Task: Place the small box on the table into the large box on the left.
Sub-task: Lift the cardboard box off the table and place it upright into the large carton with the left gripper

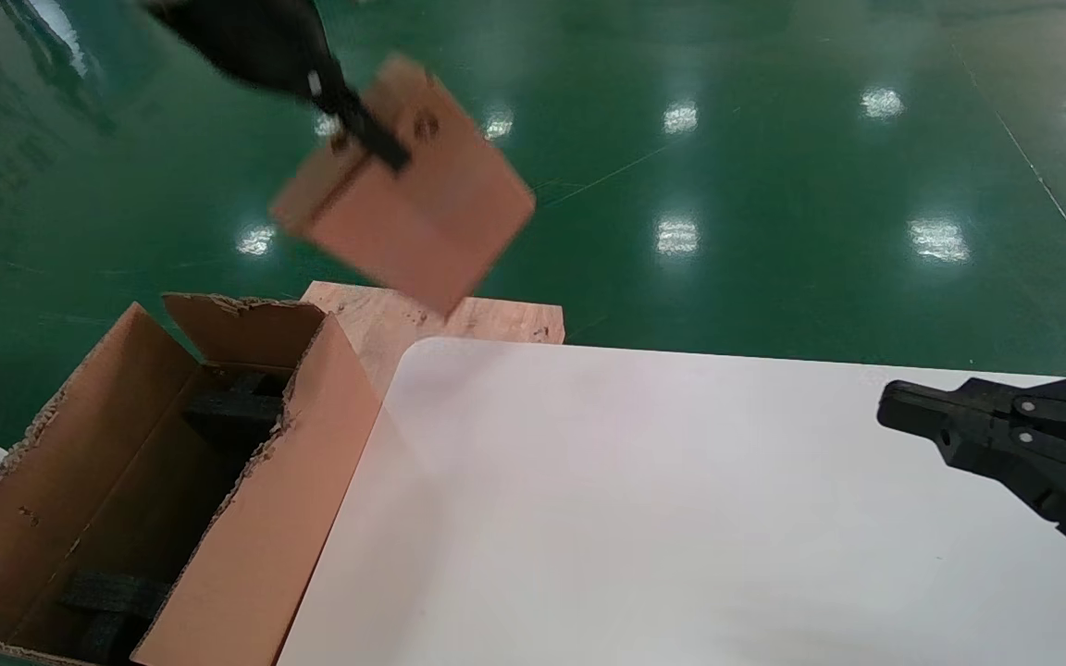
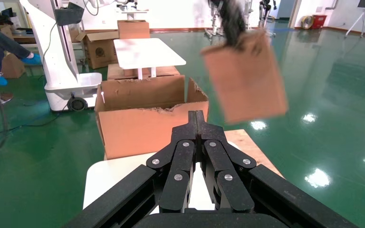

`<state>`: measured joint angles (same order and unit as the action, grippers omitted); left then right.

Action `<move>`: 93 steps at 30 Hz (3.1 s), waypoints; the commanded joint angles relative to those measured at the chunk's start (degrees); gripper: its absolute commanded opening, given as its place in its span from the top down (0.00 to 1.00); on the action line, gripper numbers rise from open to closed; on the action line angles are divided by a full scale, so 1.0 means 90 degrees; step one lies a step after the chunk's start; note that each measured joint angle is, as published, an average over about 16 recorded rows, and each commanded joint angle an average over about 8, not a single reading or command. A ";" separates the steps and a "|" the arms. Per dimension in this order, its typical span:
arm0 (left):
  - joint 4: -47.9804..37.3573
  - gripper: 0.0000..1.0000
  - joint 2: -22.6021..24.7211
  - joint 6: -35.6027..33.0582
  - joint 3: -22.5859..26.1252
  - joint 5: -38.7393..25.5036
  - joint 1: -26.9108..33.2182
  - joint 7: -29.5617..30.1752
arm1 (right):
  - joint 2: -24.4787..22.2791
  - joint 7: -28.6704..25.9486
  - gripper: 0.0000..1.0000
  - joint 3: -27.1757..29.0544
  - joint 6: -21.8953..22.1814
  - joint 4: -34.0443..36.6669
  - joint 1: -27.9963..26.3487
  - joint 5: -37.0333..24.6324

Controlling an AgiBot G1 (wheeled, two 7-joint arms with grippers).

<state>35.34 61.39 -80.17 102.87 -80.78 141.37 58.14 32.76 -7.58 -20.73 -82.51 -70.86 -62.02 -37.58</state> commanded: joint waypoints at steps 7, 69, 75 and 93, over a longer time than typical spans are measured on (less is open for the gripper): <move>-0.1432 1.00 0.0089 -0.0121 -0.0021 -0.0223 0.0617 -0.0879 | 0.0000 0.0000 1.00 0.0000 0.0000 0.0000 0.0000 0.0000; -0.3872 1.00 -0.0206 0.0855 0.0998 -0.1520 -0.2300 -0.0248 | 0.0000 0.0000 1.00 -0.0001 0.0000 0.0000 0.0000 0.0001; -0.3830 1.00 -0.0176 0.0904 0.0945 -0.1443 -0.2285 -0.0333 | 0.0000 0.0000 1.00 -0.0001 0.0000 0.0000 0.0000 0.0001; -0.3945 1.00 -0.0204 0.0177 0.0975 -0.1484 -0.2224 -0.0412 | 0.0000 0.0000 1.00 -0.0001 0.0000 0.0000 0.0000 0.0001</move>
<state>-0.09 59.53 -78.06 111.58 -94.04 121.21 54.48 32.76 -7.58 -20.74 -82.51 -70.86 -62.02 -37.57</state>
